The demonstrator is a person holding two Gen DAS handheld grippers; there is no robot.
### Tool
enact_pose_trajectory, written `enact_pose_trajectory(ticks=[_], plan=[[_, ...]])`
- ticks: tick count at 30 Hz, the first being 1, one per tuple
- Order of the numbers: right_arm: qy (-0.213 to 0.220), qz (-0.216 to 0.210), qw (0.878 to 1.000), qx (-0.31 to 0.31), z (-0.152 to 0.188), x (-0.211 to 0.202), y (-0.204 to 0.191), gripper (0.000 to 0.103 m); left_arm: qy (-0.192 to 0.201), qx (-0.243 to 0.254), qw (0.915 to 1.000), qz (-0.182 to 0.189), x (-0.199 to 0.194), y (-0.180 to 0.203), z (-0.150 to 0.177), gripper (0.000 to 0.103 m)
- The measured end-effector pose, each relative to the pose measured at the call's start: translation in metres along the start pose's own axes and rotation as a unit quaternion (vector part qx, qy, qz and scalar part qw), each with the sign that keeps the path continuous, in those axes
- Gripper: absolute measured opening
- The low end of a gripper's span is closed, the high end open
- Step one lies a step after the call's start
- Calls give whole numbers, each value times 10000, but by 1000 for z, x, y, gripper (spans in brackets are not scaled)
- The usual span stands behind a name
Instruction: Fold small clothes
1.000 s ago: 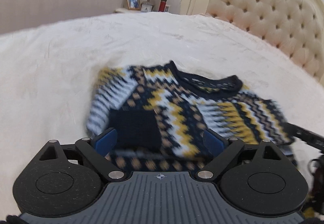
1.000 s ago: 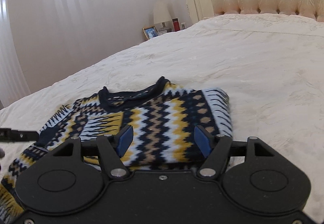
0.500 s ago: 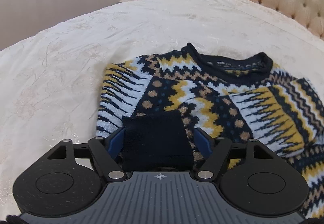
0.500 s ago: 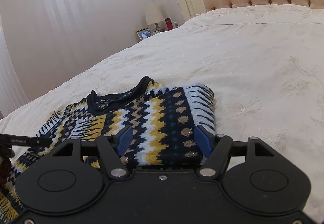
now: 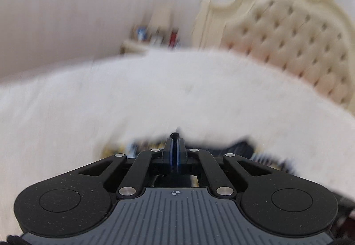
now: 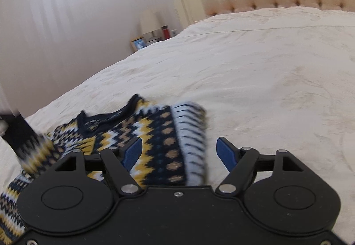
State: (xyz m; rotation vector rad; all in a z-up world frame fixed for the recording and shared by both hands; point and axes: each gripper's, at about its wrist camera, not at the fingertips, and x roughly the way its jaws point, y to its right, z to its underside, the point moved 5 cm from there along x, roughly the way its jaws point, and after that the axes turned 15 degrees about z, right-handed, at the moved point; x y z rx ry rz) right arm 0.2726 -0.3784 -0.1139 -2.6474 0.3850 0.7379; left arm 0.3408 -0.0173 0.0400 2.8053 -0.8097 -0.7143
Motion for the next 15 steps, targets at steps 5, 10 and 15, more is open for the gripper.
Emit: enact_pose_trajectory(ticks=[5, 10, 15], plan=[[-213, 104, 9995, 224, 1, 7, 12, 80, 346, 316, 9989, -34, -17, 9, -45, 3], [-469, -57, 9976, 514, 5, 13, 17, 84, 344, 93, 9979, -541, -15, -24, -39, 3], [-546, -233, 9968, 528, 6, 17, 13, 88, 11, -215, 9942, -1052, 0, -64, -9, 1]])
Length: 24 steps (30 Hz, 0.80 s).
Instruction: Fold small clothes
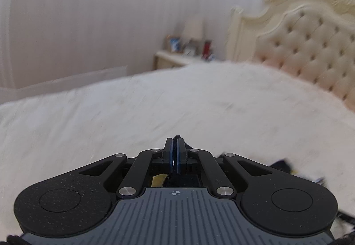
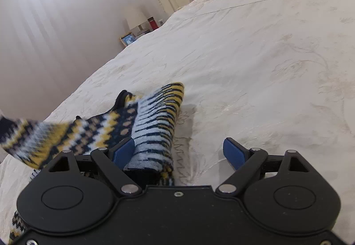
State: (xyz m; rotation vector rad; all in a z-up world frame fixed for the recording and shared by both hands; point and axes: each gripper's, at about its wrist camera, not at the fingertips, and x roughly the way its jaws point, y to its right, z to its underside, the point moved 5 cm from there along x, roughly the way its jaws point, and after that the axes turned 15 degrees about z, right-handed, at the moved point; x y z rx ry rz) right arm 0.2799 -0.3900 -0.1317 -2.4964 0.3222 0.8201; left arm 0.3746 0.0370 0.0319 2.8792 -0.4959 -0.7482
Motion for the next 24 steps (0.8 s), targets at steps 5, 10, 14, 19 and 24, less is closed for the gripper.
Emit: enact_pose_trajectory(ticks=[5, 10, 14, 19, 24], plan=[[-82, -175, 9997, 127, 2, 4, 0, 88, -336, 45, 9980, -536, 18, -26, 26, 1], [-116, -183, 9995, 239, 2, 5, 4, 88, -732, 117, 9965, -393, 33, -11, 56, 4], [-230, -244, 9975, 626, 2, 7, 13, 88, -927, 258, 9952, 203, 48, 25, 80, 42], [-465, 534, 9971, -265, 5, 11, 11, 63, -1380, 630, 9878, 346, 74, 46, 116, 42], [-303, 603, 9958, -626, 5, 8, 1, 68, -1482, 730, 9860, 220, 86, 38, 134, 46]])
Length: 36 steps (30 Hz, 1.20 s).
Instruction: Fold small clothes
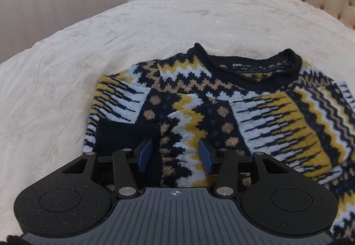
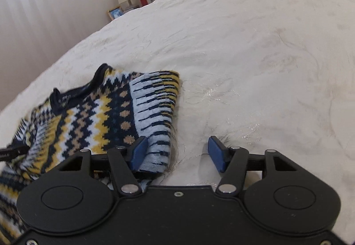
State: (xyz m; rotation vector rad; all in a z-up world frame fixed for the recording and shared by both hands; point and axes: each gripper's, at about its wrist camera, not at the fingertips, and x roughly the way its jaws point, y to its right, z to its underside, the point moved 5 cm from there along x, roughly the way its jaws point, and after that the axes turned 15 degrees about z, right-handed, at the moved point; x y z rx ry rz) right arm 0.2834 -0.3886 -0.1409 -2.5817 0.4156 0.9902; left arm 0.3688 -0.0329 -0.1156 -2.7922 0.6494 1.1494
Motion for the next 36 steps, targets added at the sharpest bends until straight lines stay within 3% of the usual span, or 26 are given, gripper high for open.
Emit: enact_pose_trajectory(ticks=[3, 7, 13, 16, 19, 23, 25, 27, 30, 32, 36], plan=[[163, -619, 9953, 721, -6, 1, 5, 74, 257, 55, 9997, -27, 1, 1, 6, 47], [-105, -1463, 9729, 1789, -10, 21, 13, 79, 796, 159, 9967, -70, -2, 5, 18, 48], [-215, -1792, 9565, 2290, -29, 58, 18, 79, 819, 155, 9965, -74, -1, 5, 15, 48], [-127, -1858, 9565, 2245, -34, 70, 14, 77, 794, 253, 9964, -175, 1, 8, 15, 48], [-9, -1791, 9571, 2279, -31, 75, 14, 64, 807, 216, 9964, -138, 2, 7, 16, 48], [-29, -1637, 9602, 2262, -25, 80, 16, 19, 824, 170, 9964, -89, 2, 5, 17, 48], [321, -1515, 9699, 1881, -29, 67, 7, 19, 829, 155, 9964, -78, 2, 5, 17, 48], [944, -1285, 9816, 1047, -37, 41, -10, 18, 836, 139, 9964, -66, 2, 5, 17, 48], [1835, -758, 9801, 59, -45, 7, -30, 17, 838, 136, 9964, -64, 2, 5, 17, 48], [1790, -458, 9827, 73, -45, 9, -26, 16, 838, 137, 9964, -63, 2, 5, 17, 48], [682, -68, 9969, 377, -26, 52, -12, 17, 836, 139, 9964, -62, 3, 5, 17, 48]])
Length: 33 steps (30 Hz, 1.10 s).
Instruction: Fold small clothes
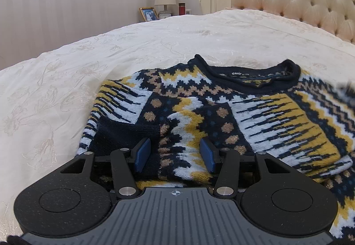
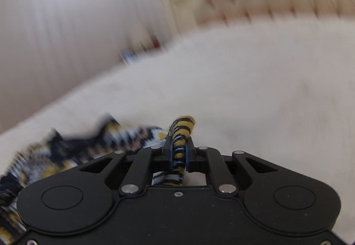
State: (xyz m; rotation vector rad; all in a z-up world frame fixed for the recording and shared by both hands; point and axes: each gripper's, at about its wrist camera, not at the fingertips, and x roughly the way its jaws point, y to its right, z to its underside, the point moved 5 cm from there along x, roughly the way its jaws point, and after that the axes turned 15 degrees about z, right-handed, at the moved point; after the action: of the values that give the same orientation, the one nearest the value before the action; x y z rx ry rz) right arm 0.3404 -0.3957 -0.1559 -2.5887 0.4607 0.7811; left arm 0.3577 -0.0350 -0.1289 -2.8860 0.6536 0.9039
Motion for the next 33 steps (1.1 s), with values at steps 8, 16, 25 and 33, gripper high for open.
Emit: enact_pose_trajectory(ticks=[8, 16, 25, 33], plan=[[-293, -370, 9974, 545, 1, 0, 15, 57, -4, 5, 10000, -4, 1, 0, 0, 48], [-139, -119, 9998, -9, -5, -62, 10, 97, -14, 29, 10000, -26, 1, 0, -1, 49], [-262, -274, 9992, -92, 24, -169, -1, 101, -369, -84, 9991, 165, -25, 1, -8, 49], [-937, -145, 9947, -405, 71, -222, -18, 102, -795, -649, 9925, 658, -115, -6, 19, 50]])
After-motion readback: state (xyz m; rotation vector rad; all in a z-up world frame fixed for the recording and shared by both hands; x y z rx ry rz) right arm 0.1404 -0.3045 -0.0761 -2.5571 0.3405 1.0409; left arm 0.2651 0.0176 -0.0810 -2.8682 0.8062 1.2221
